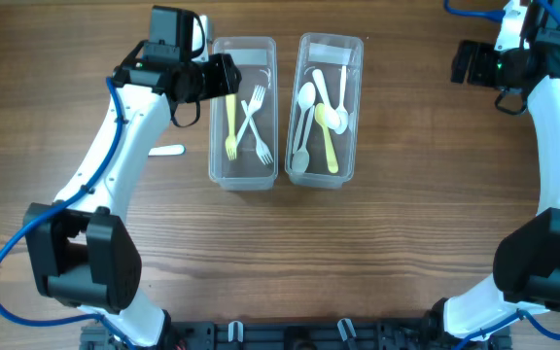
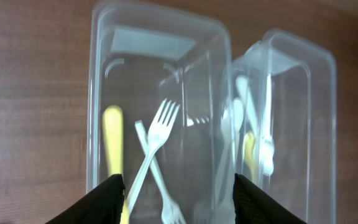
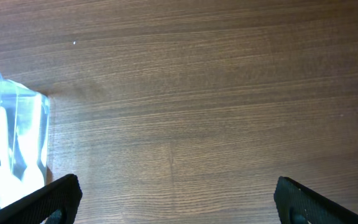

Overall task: Pack container
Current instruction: 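Place the yellow fork into the left container and open gripper, then move left gripper to the light-blue fork and grasp it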

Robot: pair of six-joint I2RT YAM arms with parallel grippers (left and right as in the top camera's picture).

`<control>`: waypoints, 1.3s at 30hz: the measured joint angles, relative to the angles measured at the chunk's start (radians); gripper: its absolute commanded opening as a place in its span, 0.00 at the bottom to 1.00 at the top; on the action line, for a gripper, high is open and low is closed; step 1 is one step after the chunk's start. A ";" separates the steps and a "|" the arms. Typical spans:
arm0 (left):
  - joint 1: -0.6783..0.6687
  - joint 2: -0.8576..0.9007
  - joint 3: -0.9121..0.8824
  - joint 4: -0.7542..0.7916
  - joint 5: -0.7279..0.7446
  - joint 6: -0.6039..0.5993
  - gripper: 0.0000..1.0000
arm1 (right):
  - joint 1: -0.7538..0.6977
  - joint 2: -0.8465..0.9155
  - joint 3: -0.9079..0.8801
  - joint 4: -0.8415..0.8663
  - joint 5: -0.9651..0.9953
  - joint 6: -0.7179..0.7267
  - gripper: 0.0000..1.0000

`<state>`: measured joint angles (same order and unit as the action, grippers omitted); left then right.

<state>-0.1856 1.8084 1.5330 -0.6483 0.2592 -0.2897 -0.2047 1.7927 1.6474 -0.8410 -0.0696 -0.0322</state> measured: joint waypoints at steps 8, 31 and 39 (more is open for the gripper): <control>0.187 -0.045 0.036 -0.134 -0.053 -0.336 0.53 | 0.000 0.000 0.000 0.000 0.000 0.000 1.00; 0.228 -0.024 -0.358 -0.060 -0.412 -1.218 0.67 | 0.000 0.000 0.000 0.000 0.000 0.000 1.00; 0.288 0.104 -0.357 0.022 -0.418 -1.229 0.67 | 0.000 0.000 0.000 0.000 0.000 0.000 1.00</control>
<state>0.1028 1.9125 1.1755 -0.6262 -0.1585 -1.5185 -0.2047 1.7927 1.6474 -0.8413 -0.0696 -0.0326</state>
